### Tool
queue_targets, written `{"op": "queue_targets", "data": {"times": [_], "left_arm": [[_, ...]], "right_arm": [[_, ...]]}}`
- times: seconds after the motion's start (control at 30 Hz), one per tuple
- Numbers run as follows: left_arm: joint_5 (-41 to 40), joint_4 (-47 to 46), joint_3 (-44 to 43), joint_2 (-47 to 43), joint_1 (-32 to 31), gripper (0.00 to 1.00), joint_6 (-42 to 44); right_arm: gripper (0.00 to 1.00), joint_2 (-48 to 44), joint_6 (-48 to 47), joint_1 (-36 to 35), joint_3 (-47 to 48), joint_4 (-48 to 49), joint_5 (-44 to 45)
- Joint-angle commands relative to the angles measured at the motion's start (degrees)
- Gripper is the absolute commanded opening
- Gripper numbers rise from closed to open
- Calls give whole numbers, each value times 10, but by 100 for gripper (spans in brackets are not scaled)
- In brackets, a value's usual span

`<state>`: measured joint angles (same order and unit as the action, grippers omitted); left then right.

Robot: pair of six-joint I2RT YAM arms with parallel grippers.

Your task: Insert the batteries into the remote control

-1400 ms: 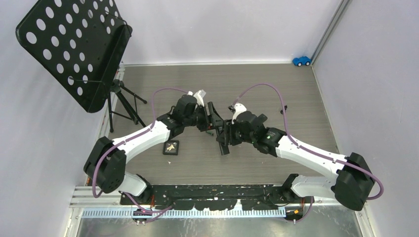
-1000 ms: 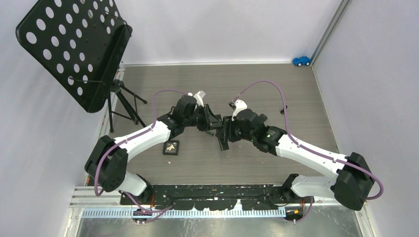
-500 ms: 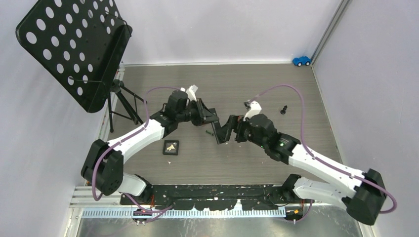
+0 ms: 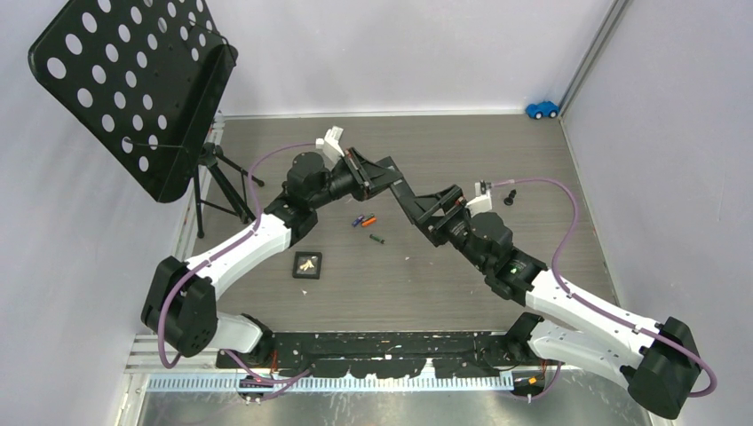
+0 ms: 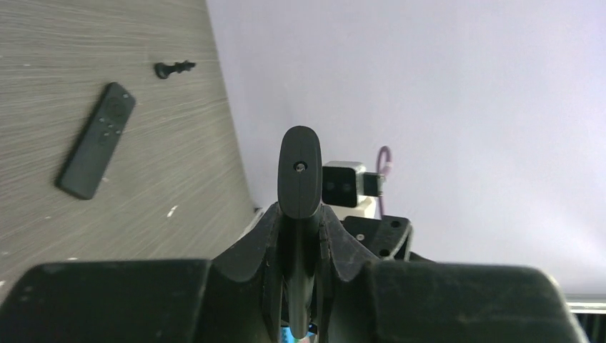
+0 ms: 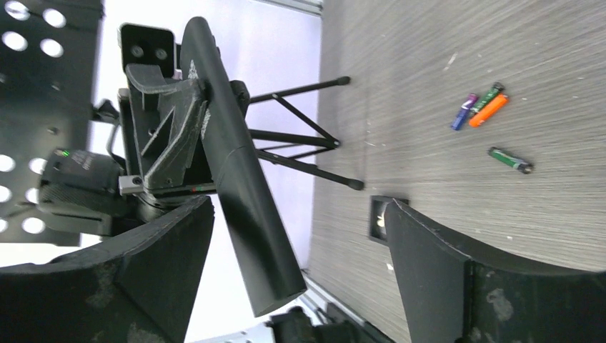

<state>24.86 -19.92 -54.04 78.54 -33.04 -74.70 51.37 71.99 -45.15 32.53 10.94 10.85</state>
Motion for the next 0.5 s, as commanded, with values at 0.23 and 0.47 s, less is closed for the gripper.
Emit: {"op": "queue_targets", "data": {"times": [0.23,0.47], "left_arm": [[4,-126,7,-22,-1,0,-91],[-16,-125,1,-36,-1,0,-100]], "right_arm": [[69,12,74,0,-4,121,35],[46,12,49,0,-25,129,15]]}}
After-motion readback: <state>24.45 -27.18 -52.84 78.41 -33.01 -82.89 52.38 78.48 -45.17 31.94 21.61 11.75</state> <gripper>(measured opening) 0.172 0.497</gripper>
